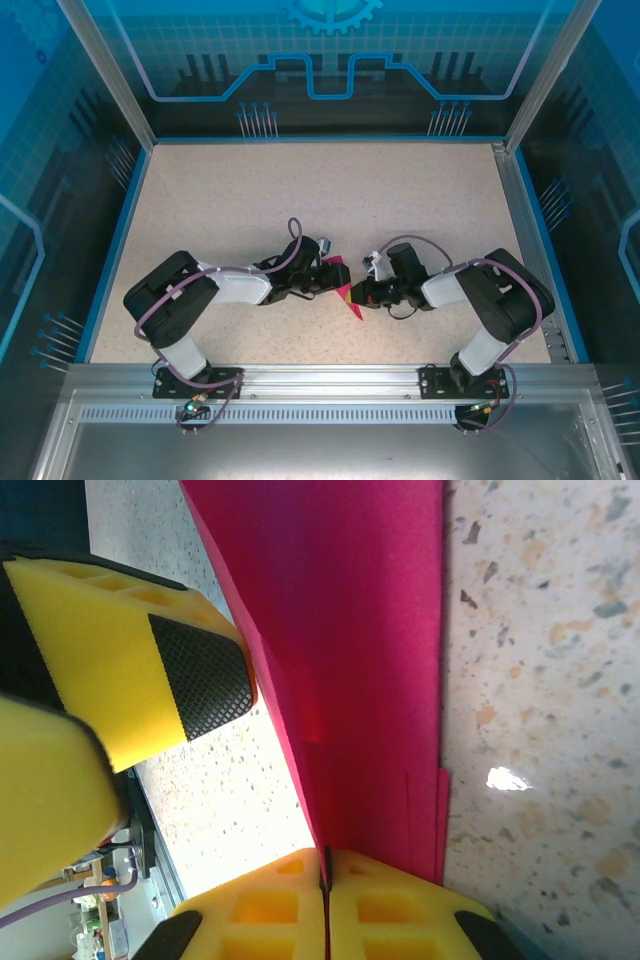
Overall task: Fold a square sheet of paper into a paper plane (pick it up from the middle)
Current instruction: Fold the wing for the fifth time at the center of the table.
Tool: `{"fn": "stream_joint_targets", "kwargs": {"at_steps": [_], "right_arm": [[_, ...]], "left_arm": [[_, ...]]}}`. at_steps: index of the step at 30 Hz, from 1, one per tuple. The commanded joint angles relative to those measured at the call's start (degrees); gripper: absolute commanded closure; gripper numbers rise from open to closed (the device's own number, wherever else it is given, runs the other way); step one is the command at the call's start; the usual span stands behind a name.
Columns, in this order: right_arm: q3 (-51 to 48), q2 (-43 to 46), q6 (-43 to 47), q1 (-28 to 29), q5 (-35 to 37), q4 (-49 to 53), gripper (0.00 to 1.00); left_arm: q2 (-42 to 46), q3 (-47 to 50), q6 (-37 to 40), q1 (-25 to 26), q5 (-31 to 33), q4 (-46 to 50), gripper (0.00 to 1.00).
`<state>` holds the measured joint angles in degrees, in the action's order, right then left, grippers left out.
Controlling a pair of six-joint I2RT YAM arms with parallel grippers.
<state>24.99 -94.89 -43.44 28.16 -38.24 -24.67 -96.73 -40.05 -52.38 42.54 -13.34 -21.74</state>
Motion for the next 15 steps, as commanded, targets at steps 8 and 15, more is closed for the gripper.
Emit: {"fn": "stream_joint_targets", "kwargs": {"at_steps": [8,15], "right_arm": [[-0.36,-1.46,-6.95,-0.33,-5.12,-7.23,0.97],[1.15,0.23,-6.10,1.10,-2.64,-3.31,0.92]], "left_arm": [[4.94,0.33,1.55,0.25,-0.35,0.29,0.47],[2.89,-0.97,2.13,0.21,0.13,0.99,0.46]]}}
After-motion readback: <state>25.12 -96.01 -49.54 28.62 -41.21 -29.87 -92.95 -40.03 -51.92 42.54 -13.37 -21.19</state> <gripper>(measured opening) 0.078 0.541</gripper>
